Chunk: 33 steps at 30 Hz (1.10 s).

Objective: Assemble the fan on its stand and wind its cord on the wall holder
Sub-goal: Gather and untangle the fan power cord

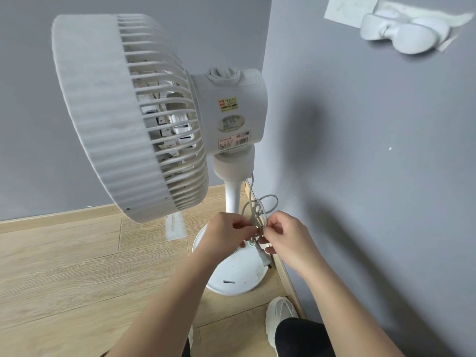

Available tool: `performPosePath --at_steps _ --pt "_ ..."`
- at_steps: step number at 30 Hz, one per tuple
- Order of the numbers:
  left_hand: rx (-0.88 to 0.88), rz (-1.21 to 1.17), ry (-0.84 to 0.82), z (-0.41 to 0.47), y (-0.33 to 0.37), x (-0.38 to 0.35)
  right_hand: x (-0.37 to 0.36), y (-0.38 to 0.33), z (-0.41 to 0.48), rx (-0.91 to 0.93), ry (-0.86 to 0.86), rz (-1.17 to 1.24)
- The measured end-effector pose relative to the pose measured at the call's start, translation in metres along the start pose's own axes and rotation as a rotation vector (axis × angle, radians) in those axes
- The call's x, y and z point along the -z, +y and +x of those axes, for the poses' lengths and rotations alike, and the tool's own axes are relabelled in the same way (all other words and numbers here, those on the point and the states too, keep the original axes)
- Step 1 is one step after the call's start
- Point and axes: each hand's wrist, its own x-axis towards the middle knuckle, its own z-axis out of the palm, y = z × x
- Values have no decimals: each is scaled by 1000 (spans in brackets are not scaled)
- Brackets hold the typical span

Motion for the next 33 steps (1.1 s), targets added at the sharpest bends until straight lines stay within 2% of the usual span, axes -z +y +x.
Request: performPosePath --at_steps 6,11,14,17,21,24,33 --pt "-7 -34 78 1 0 -2 2 1 2 -21 5 -8" --pt "0 -177 170 1 3 -7 6 0 4 -8 20 -103" --pt "34 -282 219 2 2 -10 5 1 6 -18 18 -89" --pt "7 -277 256 5 -1 -8 3 2 7 -25 23 -54" --pt "15 -322 233 9 -3 -2 4 3 6 -19 -48 101" --pt "59 -446 207 9 -2 -1 2 4 3 -26 -118 87" --pt "94 -499 97 9 -3 2 10 -1 3 90 -58 256"
